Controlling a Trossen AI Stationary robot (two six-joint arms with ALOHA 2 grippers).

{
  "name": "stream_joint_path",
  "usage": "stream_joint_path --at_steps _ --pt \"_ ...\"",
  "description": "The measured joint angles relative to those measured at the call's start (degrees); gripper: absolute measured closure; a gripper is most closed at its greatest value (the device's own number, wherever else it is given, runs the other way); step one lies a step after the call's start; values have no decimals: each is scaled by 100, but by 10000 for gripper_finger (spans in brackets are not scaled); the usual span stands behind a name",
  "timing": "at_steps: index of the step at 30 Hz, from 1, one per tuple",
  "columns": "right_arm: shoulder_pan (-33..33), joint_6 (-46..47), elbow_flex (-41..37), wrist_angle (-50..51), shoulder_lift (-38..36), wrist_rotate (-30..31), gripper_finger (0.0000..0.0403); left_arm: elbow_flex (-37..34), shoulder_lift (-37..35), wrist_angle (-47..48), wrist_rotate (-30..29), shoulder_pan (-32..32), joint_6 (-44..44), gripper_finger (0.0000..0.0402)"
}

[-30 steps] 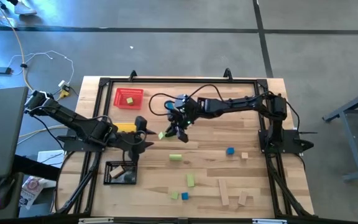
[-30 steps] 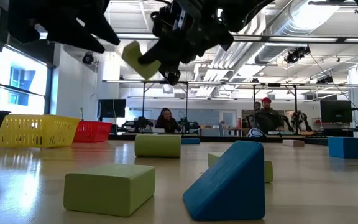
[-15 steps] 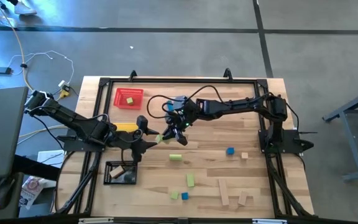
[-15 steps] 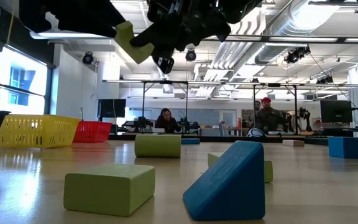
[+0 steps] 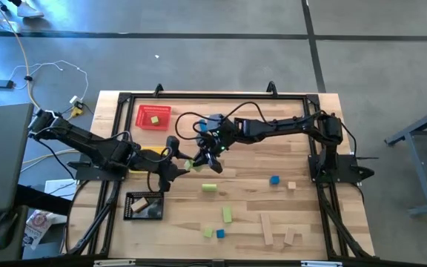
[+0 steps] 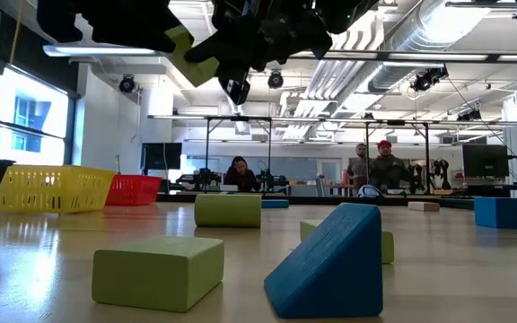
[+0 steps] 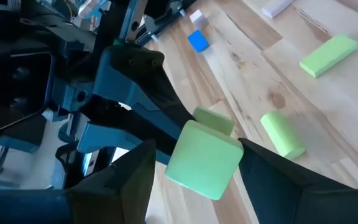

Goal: Sort & place blocks by color
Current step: Put the green block into the red basket

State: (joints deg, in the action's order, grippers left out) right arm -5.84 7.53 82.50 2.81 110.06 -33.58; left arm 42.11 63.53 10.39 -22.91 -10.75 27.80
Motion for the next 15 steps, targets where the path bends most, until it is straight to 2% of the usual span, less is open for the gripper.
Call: stream_joint_path --at_steps 7,15 --pt "1 17 0 -3 0 -7 381 -2 50 12 622 223 27 192" --pt "1 15 -1 17 0 -7 381 -2 44 5 616 287 114 205"
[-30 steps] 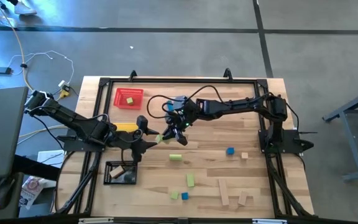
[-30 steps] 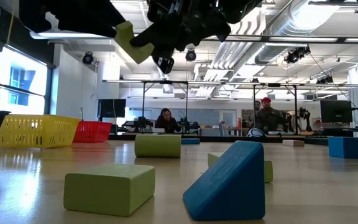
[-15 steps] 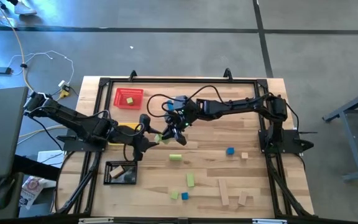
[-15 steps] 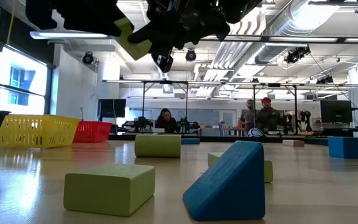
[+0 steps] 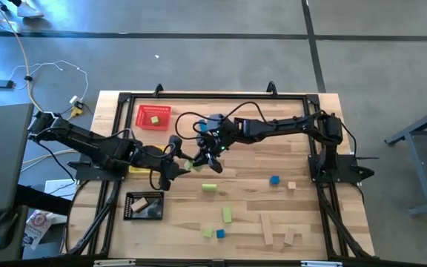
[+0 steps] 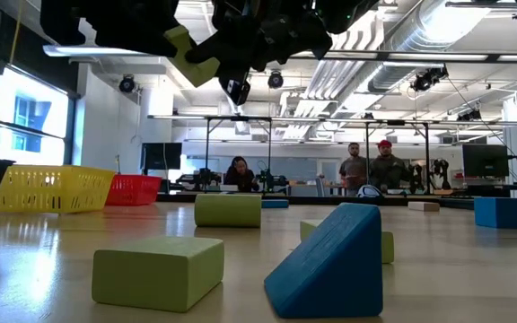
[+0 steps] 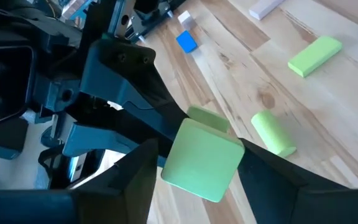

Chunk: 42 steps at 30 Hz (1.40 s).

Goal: Sort & place blocks by color
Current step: Put the green block into the red basket

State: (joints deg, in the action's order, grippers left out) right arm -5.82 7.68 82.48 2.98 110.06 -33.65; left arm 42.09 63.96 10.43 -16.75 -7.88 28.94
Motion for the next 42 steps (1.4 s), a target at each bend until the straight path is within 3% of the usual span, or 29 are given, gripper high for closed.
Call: stream_joint_path --at_steps 9,14,22,29,35,42 --pt "7 0 -1 15 0 -41 381 0 0 -5 164 0 110 286" --pt "5 -18 -1 15 0 -14 378 0 0 16 159 0 70 291" --pt "132 -169 -5 19 0 852 284 0 0 364 -38 -3 -240 291" --pt "127 -129 -5 142 0 1150 218 0 0 1303 -1080 0 -643 291" --pt "133 -4 -5 216 0 1244 209 0 0 1961 -1692 0 -1072 290" --pt "140 -2 -5 289 0 1402 208 0 -2 2667 -3202 289 -1575 290"
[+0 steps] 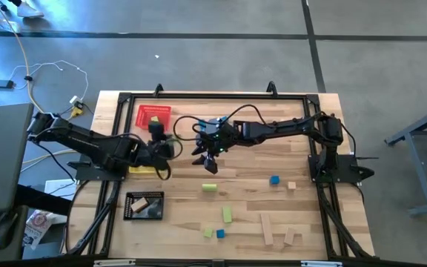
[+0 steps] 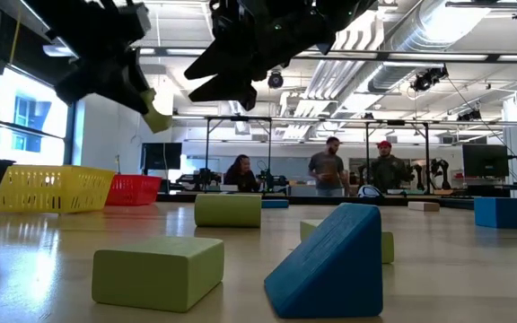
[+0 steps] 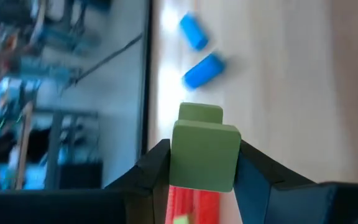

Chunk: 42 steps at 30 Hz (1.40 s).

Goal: Sort & place blocks by color
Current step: Put the green block into the red basket

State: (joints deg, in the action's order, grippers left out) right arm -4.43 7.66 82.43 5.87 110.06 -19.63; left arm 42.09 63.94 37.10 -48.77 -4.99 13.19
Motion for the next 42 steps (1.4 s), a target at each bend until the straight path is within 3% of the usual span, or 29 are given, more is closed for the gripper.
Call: stream_joint_path --at_steps 10,17,24,32,42 --pt "2 -2 0 63 0 0 208 0 0 558 95 1567 -818 289" --pt "4 -12 0 72 0 0 208 0 -2 556 1055 2757 -893 289" --pt "4 -15 0 74 0 0 208 0 -2 475 1592 3698 -1074 289" --pt "6 -13 0 77 0 0 208 0 0 296 1667 4242 -1364 288" --pt "11 -15 0 183 0 0 208 0 0 293 1673 4404 -1359 285"
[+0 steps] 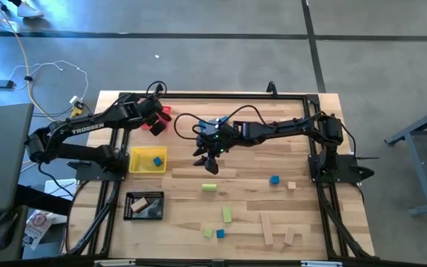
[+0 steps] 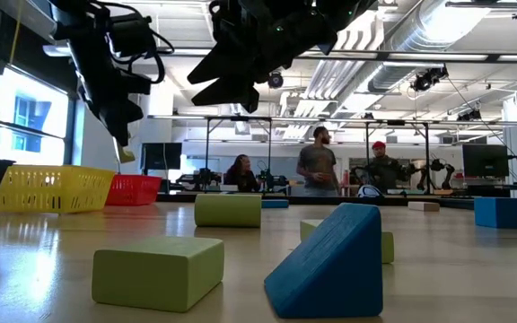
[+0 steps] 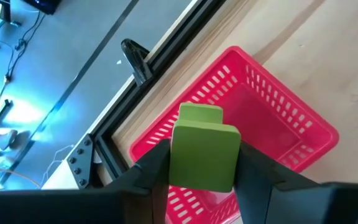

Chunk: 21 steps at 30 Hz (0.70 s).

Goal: Sort & place blocks by color
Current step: Put the green block into the red basket, then put the blue square block in to the yellow basket

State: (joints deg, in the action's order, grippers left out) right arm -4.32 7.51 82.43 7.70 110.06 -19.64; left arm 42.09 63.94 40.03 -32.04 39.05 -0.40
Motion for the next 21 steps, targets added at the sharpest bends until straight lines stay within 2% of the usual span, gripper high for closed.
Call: stream_joint_path --at_steps 10,21 --pt "0 11 0 29 0 0 208 0 0 -7 -1 -2 11 223" --pt "0 19 0 179 0 0 208 0 0 -11 -8 -6 2 216"
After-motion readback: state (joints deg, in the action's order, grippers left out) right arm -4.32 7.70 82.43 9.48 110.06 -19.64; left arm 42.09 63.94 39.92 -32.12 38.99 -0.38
